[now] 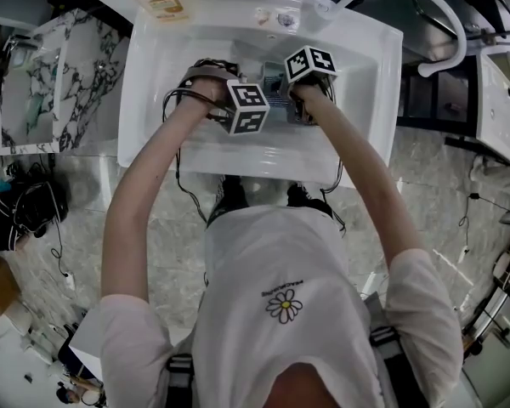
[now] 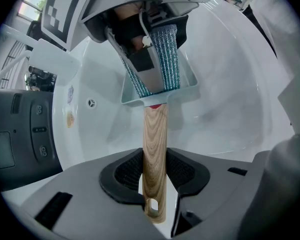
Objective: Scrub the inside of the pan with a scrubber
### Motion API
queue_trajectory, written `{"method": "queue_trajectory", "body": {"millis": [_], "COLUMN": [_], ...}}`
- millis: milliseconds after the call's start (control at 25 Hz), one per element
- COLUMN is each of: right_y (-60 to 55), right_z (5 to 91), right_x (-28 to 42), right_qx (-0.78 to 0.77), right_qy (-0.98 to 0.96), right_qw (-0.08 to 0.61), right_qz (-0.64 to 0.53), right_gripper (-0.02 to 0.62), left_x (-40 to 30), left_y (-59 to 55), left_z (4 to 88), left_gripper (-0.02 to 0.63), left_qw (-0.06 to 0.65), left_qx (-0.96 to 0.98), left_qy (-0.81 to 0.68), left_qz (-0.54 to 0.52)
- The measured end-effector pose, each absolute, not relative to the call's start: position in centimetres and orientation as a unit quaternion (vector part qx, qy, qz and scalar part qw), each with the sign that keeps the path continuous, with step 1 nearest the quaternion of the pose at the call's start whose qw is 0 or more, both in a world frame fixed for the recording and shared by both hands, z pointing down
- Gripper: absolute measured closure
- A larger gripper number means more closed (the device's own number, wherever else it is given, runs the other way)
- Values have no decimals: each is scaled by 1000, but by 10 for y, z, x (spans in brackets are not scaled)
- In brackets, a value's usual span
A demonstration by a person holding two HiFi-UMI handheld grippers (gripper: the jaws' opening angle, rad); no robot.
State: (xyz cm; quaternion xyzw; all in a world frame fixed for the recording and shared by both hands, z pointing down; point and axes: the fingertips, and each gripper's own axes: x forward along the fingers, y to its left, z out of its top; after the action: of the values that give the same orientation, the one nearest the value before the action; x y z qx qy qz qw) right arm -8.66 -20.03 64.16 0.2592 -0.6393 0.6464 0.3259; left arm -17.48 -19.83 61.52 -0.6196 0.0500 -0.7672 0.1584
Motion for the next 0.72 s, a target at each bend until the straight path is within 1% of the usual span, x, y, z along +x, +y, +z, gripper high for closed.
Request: {"method": "queue_trajectory", "body": {"millis": [200,320,480,720], "right_y": [-201,-202,-204,-191], "right_z": [636,630,627,647], "right_x": [-82,-68,-37,24], "right_qx": [262,266,281,313], "right_qy": [-641,-644,-644,-623], "right_qw": [328,328,336,381], "right_qz": [643,638,627,607], "right_gripper": [535,535,535,535], "left_x": [-176,-175,-176,-176], "left_y": [-199,-198,-197,-198], "left_z": [615,616,616,615], "left_gripper": [469,469,469,469], "left_qw": [159,159,158,158], "left_qx": [-618,-618,-619,-618], "left_qy": [50,48,47,48], "left_qz": [-768,-768,-768,-768]}}
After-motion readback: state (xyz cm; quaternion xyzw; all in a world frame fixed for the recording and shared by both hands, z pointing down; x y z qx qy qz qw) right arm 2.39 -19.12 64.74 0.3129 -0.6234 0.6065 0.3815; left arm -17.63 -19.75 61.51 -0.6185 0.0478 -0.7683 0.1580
